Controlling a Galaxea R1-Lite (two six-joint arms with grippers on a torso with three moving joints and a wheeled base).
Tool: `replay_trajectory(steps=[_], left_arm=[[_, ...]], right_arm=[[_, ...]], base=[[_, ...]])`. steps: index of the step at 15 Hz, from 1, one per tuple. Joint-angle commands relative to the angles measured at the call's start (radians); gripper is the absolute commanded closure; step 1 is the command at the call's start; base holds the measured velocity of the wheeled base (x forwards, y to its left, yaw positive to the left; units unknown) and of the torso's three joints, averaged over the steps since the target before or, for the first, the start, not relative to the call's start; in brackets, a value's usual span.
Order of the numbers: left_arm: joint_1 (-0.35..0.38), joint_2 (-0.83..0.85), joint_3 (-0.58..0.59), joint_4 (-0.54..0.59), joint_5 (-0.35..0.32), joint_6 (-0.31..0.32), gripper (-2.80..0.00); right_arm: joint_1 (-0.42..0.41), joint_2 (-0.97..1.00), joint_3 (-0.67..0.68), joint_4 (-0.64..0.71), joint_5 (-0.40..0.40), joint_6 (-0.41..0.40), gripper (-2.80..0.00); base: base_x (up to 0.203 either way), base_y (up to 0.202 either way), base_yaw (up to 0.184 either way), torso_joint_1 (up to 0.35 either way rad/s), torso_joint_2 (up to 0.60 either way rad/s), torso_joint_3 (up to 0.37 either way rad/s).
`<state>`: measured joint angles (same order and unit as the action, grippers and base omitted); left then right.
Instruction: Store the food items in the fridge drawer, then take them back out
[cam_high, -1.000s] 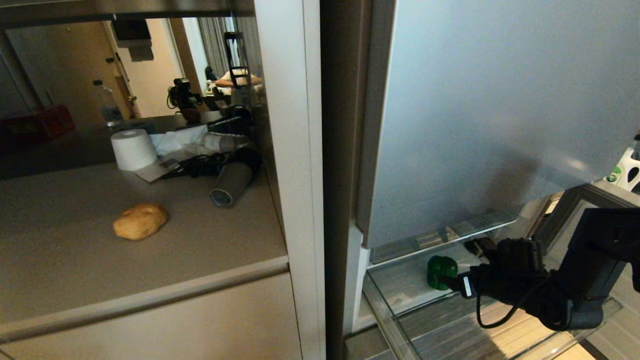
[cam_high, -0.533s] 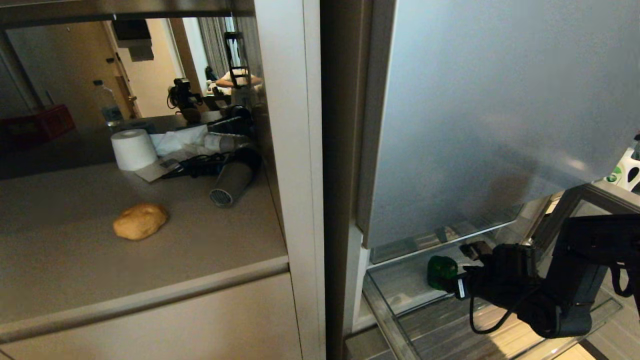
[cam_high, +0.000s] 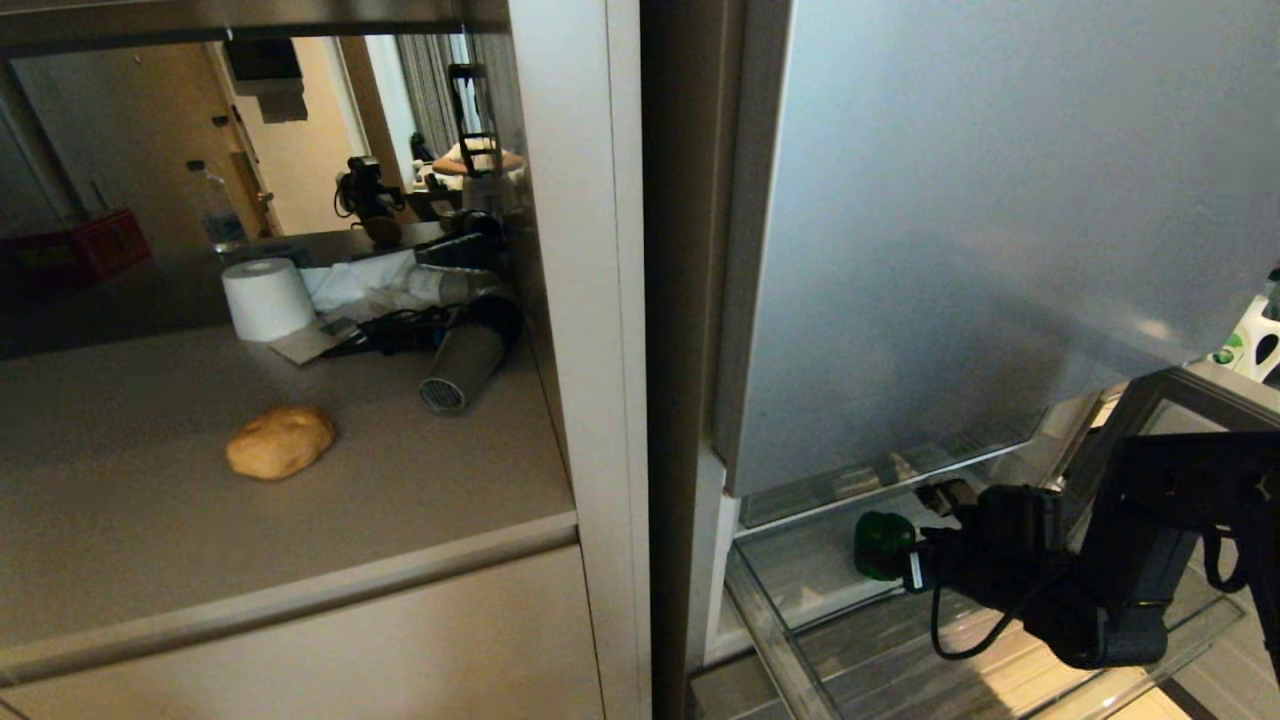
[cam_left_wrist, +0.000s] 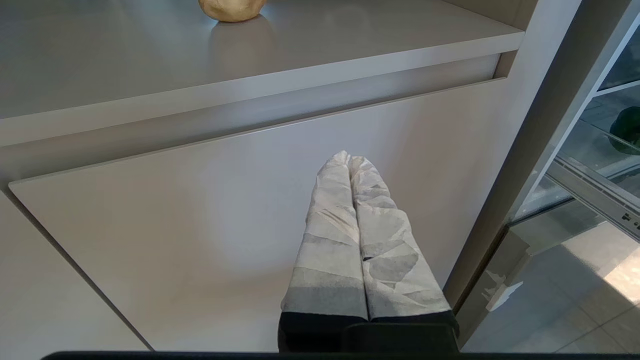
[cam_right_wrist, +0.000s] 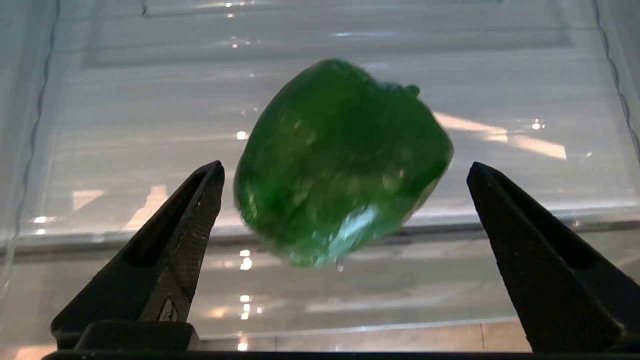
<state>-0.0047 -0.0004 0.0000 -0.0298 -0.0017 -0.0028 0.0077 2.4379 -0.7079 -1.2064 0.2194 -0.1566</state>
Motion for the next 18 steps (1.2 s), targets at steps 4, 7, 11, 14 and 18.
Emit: replay_trajectory(steps=[4, 7, 11, 14, 18], left_arm=[[0.0, 0.0, 0.011, 0.0, -0.001, 0.0, 0.0], [0.0, 0.0, 0.011, -0.001, -0.001, 0.0, 0.0], [0.0, 0.0, 0.011, -0.001, -0.001, 0.0, 0.0], [0.0, 0.0, 0.011, -0.001, 0.0, 0.0, 0.0], [0.0, 0.0, 0.011, 0.0, -0.001, 0.0, 0.0]], right_arm=[[0.0, 0.058, -0.047, -0.06, 0.015, 0.0, -2.8], [0.0, 0.065, -0.061, -0.061, 0.017, 0.0, -2.8], [0.002, 0.081, -0.074, -0.061, 0.039, 0.0, -2.8], [0.002, 0.085, -0.085, -0.061, 0.046, 0.0, -2.8], [0.003, 0.096, -0.096, -0.059, 0.046, 0.0, -2.8]], base=[[0.0, 0.0, 0.0, 0.0, 0.0, 0.0], [0.0, 0.0, 0.0, 0.0, 0.0, 0.0], [0.0, 0.0, 0.0, 0.0, 0.0, 0.0], [0.0, 0.0, 0.0, 0.0, 0.0, 0.0], [0.0, 0.0, 0.0, 0.0, 0.0, 0.0]])
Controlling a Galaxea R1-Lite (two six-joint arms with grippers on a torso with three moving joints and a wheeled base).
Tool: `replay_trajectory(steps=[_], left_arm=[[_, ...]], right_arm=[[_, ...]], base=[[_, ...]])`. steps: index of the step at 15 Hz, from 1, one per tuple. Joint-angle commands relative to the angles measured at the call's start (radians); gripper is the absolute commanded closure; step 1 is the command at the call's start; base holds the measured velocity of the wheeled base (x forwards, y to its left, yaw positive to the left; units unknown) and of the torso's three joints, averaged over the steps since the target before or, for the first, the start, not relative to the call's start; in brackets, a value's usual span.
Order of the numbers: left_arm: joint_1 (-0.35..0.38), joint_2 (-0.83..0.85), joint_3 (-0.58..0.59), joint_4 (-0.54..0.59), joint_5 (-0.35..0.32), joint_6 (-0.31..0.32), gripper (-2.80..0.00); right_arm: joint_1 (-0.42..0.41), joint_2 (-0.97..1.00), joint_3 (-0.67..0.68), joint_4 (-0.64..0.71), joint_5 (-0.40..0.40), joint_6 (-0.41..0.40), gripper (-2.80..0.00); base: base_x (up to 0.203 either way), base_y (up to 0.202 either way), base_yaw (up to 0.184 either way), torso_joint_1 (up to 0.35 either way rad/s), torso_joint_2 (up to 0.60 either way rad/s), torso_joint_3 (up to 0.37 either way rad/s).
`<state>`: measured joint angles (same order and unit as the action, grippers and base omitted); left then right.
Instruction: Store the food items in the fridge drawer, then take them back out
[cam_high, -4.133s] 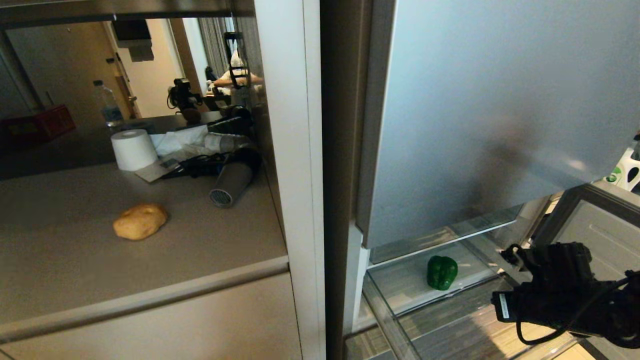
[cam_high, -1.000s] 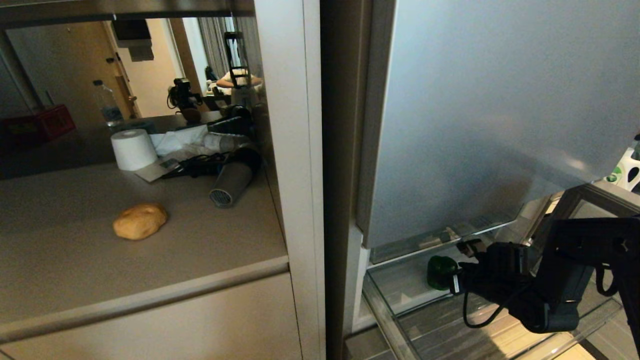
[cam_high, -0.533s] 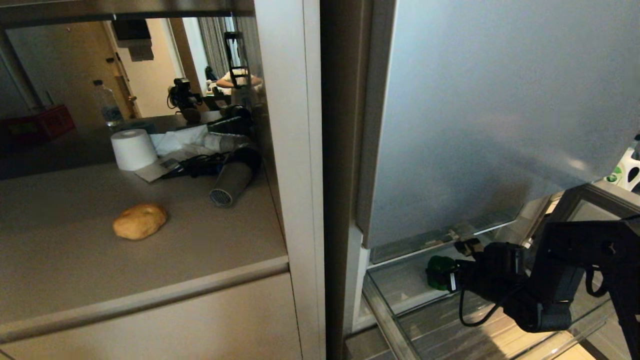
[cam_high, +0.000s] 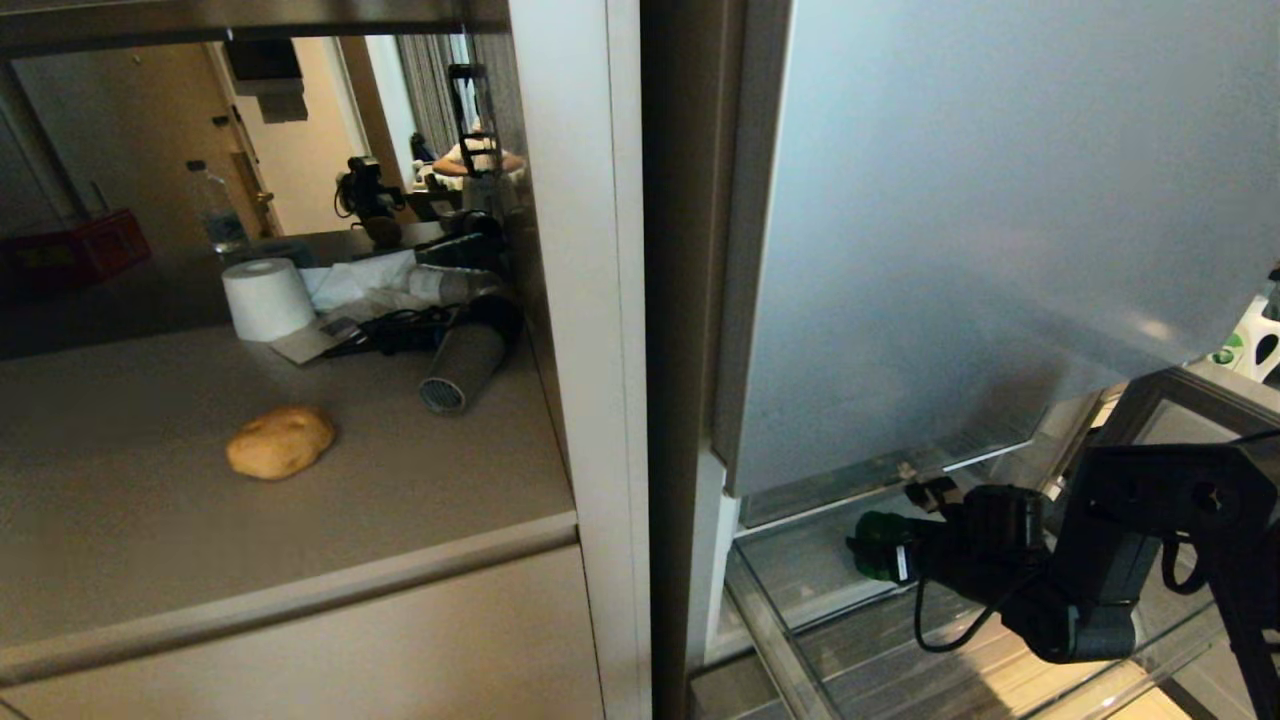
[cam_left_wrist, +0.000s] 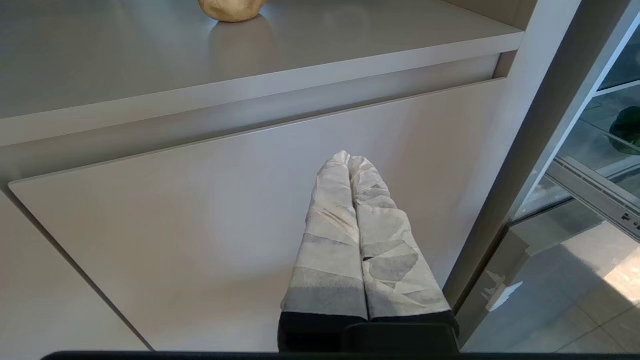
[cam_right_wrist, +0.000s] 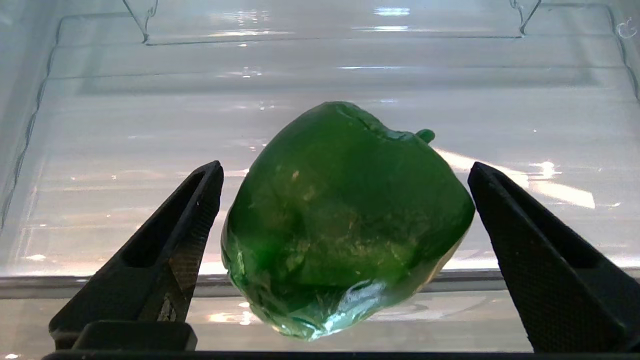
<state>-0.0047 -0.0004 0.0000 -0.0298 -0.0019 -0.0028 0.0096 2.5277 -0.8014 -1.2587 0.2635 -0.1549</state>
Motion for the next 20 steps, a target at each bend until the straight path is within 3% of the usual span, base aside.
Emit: replay_trajectory(steps=[1, 5, 6, 13, 20], left_arm=[[0.0, 0.0, 0.011, -0.001, 0.0, 0.0, 0.0], [0.0, 0.0, 0.011, -0.001, -0.001, 0.0, 0.0], [0.0, 0.0, 0.011, -0.001, 0.0, 0.0, 0.0], [0.0, 0.0, 0.011, -0.001, 0.0, 0.0, 0.0], [0.0, 0.0, 0.011, -0.001, 0.0, 0.0, 0.0]], right_arm=[[0.001, 0.009, -0.005, -0.004, 0.002, -0.001, -2.8], [0.001, 0.023, -0.009, -0.002, 0.008, 0.0, -2.8], [0.001, 0.023, -0.009, -0.002, 0.01, 0.0, 0.0], [0.004, 0.011, 0.013, -0.003, 0.022, -0.002, 0.0], [0.009, -0.247, 0.316, -0.002, 0.019, -0.004, 0.0]], base=[[0.0, 0.0, 0.0, 0.0, 0.0, 0.0], [0.0, 0.0, 0.0, 0.0, 0.0, 0.0], [0.0, 0.0, 0.0, 0.0, 0.0, 0.0], [0.0, 0.0, 0.0, 0.0, 0.0, 0.0], [0.0, 0.0, 0.0, 0.0, 0.0, 0.0]])
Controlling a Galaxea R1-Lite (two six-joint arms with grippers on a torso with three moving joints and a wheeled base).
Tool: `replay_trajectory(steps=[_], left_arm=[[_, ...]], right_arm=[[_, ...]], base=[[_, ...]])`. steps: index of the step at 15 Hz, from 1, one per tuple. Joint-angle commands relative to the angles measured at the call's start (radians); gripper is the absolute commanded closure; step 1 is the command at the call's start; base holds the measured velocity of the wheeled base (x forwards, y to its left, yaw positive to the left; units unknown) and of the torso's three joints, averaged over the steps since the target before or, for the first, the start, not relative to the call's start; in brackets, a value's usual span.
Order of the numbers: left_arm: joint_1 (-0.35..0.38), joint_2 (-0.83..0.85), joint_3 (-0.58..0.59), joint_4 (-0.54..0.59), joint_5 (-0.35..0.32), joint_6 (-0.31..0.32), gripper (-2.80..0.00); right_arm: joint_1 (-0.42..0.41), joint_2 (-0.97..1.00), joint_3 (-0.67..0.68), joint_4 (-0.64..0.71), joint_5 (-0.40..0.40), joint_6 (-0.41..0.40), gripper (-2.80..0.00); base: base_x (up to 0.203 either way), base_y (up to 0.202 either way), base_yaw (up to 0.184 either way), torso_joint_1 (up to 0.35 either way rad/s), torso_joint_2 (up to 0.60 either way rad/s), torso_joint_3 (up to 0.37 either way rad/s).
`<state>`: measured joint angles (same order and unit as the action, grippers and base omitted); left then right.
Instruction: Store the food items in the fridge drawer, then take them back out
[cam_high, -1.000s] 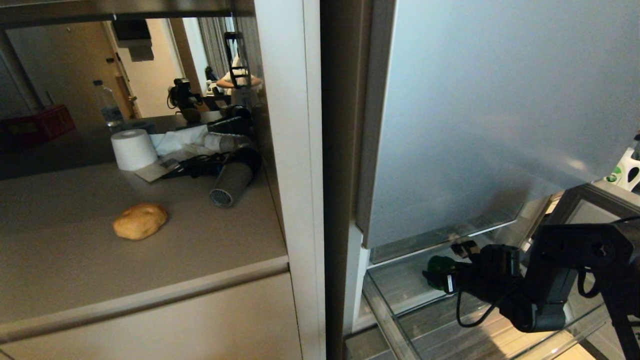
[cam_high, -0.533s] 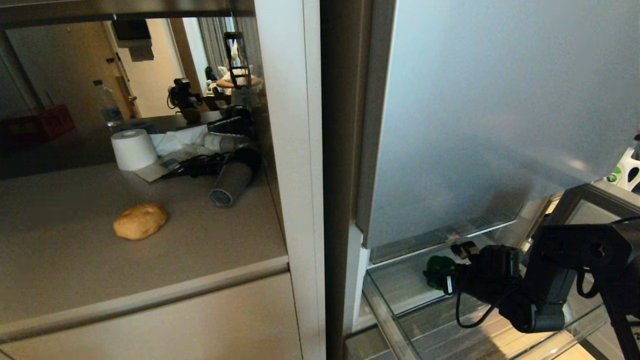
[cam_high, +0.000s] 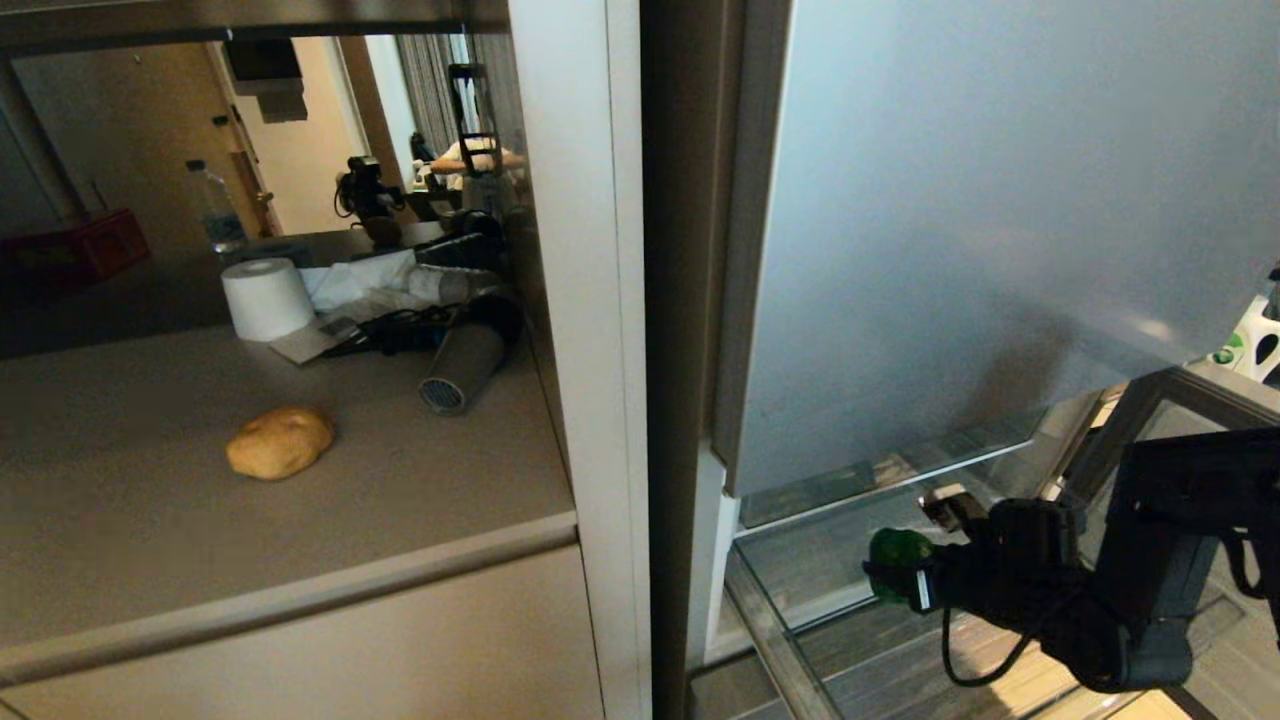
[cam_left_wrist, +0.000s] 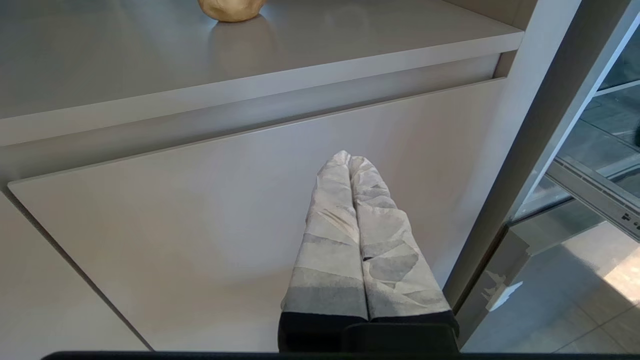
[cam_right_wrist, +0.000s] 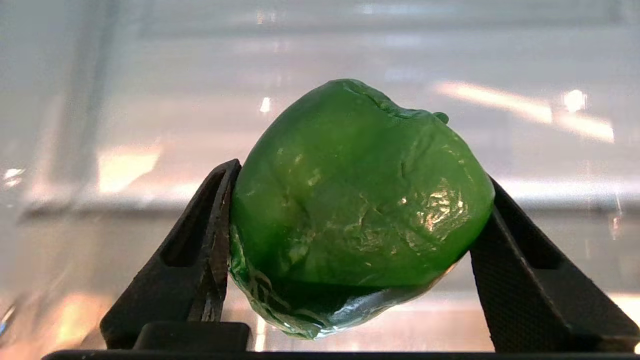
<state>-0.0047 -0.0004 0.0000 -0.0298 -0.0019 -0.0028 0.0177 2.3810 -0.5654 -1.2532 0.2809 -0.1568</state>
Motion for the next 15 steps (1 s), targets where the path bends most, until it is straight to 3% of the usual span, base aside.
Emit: replay_trajectory(steps=[1, 4, 15], left_arm=[[0.0, 0.0, 0.011, 0.001, -0.001, 0.0, 0.0], [0.0, 0.0, 0.011, -0.001, 0.0, 0.0, 0.0], [0.0, 0.0, 0.011, -0.001, 0.0, 0.0, 0.0]], right_arm=[[0.001, -0.129, 0.115, -0.007, 0.001, -0.001, 0.0], [0.001, -0.222, 0.224, -0.006, -0.002, -0.003, 0.0], [0.001, -0.482, 0.365, 0.06, -0.006, -0.003, 0.0]], base=[[0.0, 0.0, 0.0, 0.0, 0.0, 0.0], [0.0, 0.0, 0.0, 0.0, 0.0, 0.0], [0.0, 0.0, 0.0, 0.0, 0.0, 0.0]])
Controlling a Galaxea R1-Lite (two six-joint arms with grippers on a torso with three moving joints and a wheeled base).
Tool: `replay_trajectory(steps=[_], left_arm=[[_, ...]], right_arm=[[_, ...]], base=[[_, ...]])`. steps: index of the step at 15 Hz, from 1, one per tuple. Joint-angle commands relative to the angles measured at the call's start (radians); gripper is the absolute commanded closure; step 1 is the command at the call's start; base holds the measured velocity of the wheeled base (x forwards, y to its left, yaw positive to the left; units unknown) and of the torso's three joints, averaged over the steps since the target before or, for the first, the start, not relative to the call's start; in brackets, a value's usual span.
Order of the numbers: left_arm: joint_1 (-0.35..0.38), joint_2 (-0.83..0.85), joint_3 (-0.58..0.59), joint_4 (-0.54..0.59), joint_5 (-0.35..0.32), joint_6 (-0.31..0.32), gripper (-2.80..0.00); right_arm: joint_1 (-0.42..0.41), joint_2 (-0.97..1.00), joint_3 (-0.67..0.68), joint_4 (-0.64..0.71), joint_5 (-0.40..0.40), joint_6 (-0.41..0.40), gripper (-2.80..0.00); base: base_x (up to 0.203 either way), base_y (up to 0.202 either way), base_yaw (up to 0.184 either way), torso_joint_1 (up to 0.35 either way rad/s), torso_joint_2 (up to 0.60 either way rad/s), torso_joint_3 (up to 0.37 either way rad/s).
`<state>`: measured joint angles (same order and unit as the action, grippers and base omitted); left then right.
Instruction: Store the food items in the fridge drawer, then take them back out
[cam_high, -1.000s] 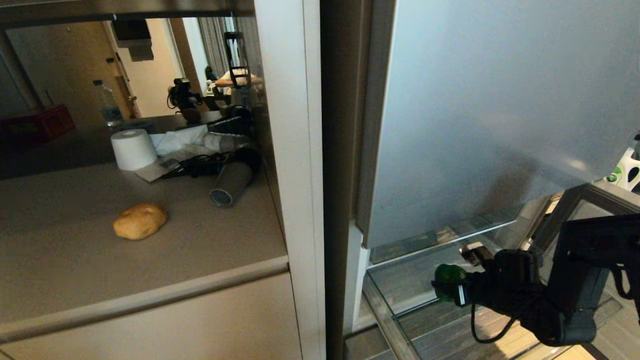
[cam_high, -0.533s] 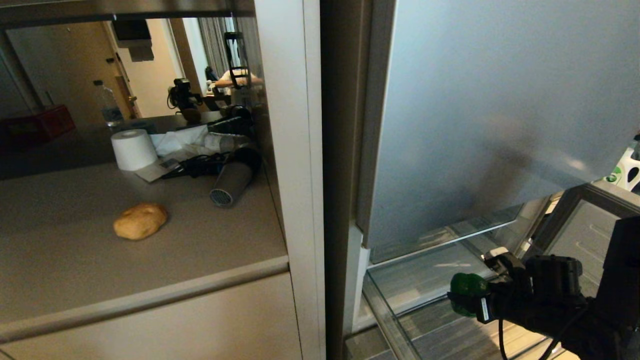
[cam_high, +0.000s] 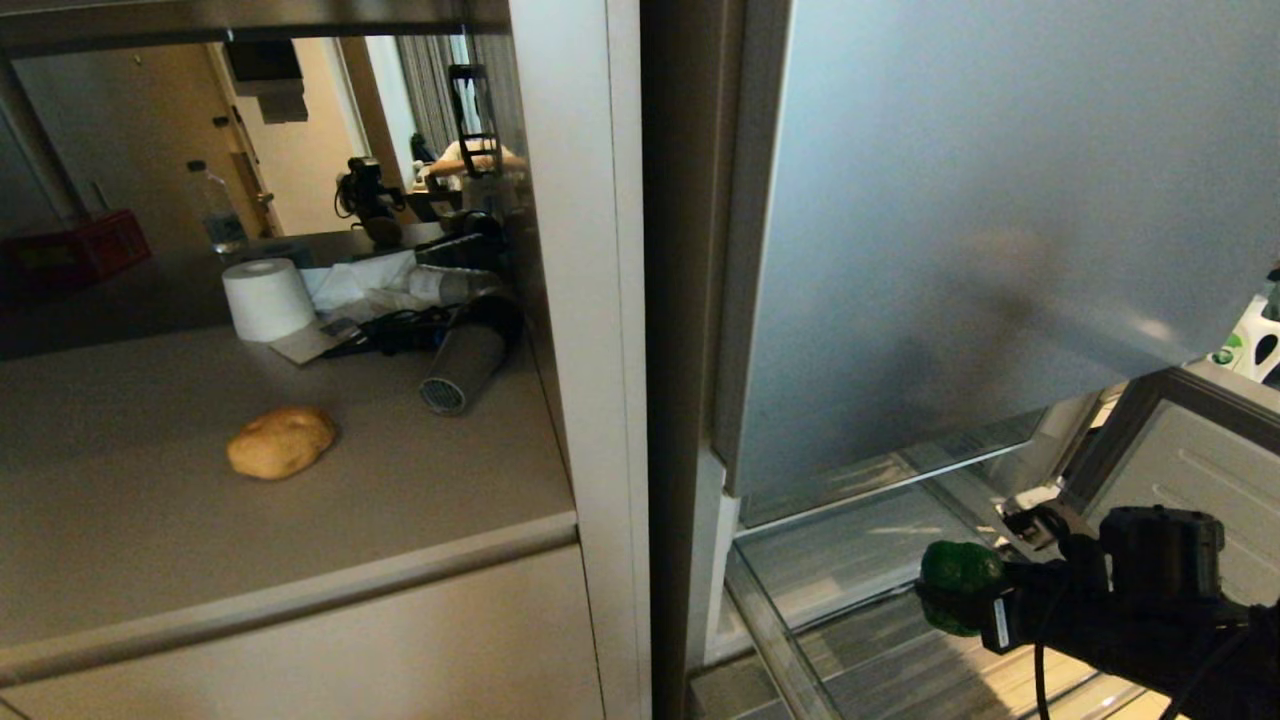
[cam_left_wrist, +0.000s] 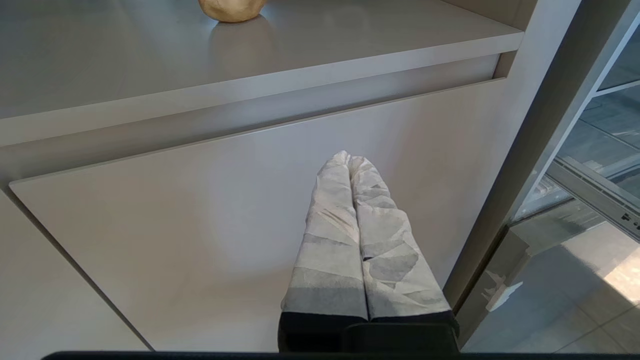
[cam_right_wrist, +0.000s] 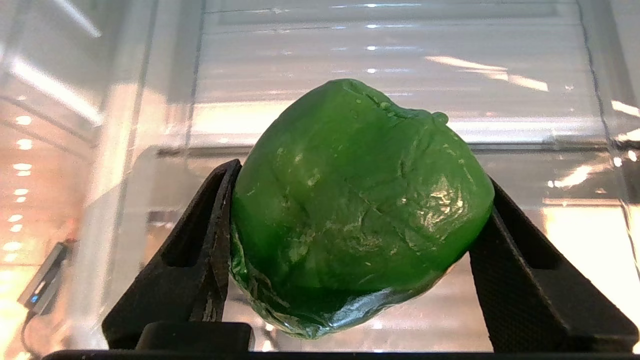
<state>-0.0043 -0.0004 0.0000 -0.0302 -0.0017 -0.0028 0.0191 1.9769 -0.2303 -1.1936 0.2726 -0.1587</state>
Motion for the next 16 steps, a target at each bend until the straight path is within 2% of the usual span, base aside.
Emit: replay_trajectory(steps=[1, 6, 12, 14, 16], left_arm=[[0.0, 0.0, 0.011, 0.0, 0.0, 0.0, 0.0], [0.0, 0.0, 0.011, 0.0, 0.0, 0.0, 0.0], [0.0, 0.0, 0.011, 0.0, 0.0, 0.0, 0.0], [0.0, 0.0, 0.011, 0.0, 0.0, 0.0, 0.0], [0.0, 0.0, 0.011, 0.0, 0.0, 0.0, 0.0]], right_arm=[[-0.001, -0.115, 0.059, 0.006, 0.002, 0.0, 0.0], [-0.001, -0.352, 0.196, 0.017, 0.006, 0.001, 0.0], [-0.001, -0.688, 0.228, 0.229, 0.002, 0.053, 0.0], [-0.002, -0.82, 0.228, 0.27, -0.025, 0.085, 0.0], [-0.003, -0.991, 0.229, 0.348, -0.1, 0.098, 0.0]], base=[[0.0, 0.0, 0.0, 0.0, 0.0, 0.0], [0.0, 0.0, 0.0, 0.0, 0.0, 0.0], [0.0, 0.0, 0.0, 0.0, 0.0, 0.0], [0.0, 0.0, 0.0, 0.0, 0.0, 0.0], [0.0, 0.0, 0.0, 0.0, 0.0, 0.0]])
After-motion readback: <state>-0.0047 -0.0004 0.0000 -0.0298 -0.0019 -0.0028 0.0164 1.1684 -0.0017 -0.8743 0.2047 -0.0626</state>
